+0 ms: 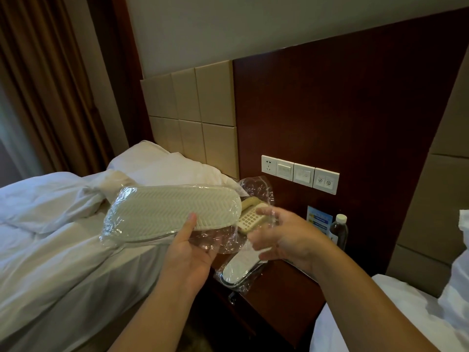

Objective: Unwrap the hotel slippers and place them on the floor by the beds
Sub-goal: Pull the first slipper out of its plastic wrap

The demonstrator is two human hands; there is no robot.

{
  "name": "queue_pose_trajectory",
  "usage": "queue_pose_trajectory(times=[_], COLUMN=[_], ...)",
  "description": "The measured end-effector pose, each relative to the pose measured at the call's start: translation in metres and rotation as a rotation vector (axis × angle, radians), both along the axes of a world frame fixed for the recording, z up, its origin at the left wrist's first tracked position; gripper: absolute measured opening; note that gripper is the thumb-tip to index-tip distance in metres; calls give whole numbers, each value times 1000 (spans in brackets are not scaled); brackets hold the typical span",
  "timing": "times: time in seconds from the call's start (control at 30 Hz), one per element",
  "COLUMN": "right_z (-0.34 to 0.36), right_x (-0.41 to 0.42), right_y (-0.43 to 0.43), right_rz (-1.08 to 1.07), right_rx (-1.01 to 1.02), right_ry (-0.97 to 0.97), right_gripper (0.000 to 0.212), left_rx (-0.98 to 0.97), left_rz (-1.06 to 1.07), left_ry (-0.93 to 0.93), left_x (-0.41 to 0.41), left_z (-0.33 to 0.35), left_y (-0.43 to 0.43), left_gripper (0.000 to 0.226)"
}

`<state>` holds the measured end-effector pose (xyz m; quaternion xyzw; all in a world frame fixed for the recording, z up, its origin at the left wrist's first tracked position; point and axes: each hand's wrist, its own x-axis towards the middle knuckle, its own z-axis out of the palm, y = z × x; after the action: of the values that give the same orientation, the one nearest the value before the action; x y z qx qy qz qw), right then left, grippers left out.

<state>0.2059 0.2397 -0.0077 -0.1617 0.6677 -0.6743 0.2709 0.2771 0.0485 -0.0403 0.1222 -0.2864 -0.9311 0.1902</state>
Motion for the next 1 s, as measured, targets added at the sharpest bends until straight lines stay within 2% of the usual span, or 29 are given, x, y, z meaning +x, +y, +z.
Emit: queue_pose_trajectory(times=[0.07,0.17,0.3,0.37,0.43,0.47,0.5,0.53,0.6,0.67,0.73,0.87,1.0], right_z=[-7,-17,-20,-16,-9,-4,0,3,7,7,8,9,13], right_x=[-1,-5,-6,-4,3,8,14,19,23,19,12,-4,-10], right_y=[6,11,5,0,-5,-10,-15,-22,-32,-38,-40,-42,-39], right_rz=[24,-86,-202,-432,-694,-736,-705,-629,-450,-331,-323,-395,-334], right_rx=[5,57,148,237,294,267,237,233,263,222,101,-139,-329], right_ry=[1,57,129,345,731,861,894,851,648,444,264,41,-172], right_gripper=[63,62,69,64,43,32,27,33,56,65,57,16,16], left_rx=[25,13,-54,-80,-109,-129,-153,-175,-211,-233,-254,-251,-235], left_rz=[18,29,36,39,42,36,20,-4,-39,-58,-59,-32,-27], left_ry=[-22,-71,-104,-96,-84,-78,-72,-68,-63,-52,-49,-65,-124], left_x=[0,1,0,-1,-1,-2,-2,-2,-2,-1,-1,2,5], left_z=[5,10,11,10,9,8,7,5,4,5,4,2,3], left_y=[-3,-4,2,4,5,5,6,6,7,9,9,5,4], left_gripper=[27,17,43,47,47,49,51,52,46,42,47,47,48])
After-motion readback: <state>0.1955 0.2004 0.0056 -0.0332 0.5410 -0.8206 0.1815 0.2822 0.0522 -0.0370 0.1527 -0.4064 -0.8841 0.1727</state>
